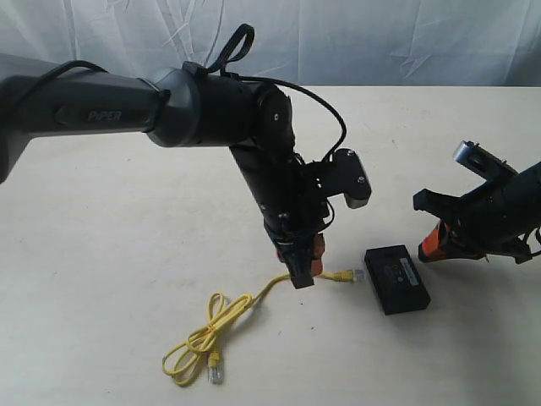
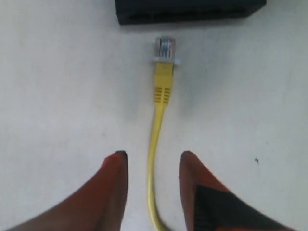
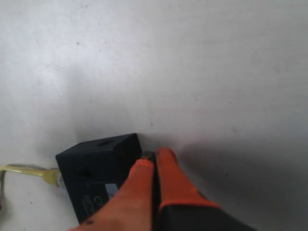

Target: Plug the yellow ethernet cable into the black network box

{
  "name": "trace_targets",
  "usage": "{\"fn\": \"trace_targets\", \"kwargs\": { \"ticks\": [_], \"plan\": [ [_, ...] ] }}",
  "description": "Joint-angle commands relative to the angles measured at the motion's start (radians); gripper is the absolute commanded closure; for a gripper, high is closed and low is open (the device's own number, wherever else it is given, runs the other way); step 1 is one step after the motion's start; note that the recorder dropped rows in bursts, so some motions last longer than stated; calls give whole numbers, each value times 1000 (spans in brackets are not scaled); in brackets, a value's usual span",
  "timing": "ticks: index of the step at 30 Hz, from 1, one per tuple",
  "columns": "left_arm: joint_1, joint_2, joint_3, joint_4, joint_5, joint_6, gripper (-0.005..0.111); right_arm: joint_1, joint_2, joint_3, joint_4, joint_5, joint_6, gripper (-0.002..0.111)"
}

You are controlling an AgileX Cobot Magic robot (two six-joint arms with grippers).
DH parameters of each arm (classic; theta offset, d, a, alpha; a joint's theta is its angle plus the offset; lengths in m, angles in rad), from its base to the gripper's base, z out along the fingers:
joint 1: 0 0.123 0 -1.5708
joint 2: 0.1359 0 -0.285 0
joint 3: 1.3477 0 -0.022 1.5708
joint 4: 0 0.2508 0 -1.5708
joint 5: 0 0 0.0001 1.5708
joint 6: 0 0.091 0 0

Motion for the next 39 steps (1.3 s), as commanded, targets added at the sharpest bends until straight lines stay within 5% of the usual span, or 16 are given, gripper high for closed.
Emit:
{"fn": "trace_targets", "kwargs": {
  "ticks": [1,17,25,39],
  "plan": [
    [-3,6,0,-50,-65,35,71,-3,-10,2,-6,-10,-1,109],
    [-3,72,0,-115,-65,146,75,-3,-10,2,-6,-31,-1,109],
    [-3,87,0,-97,-21,146,107,-3,-10,2,-6,-31,-1,109],
    [-3,32,-20,-15,33,39,107,-3,-10,2,-17,-14,-1,109]
  ]
}}
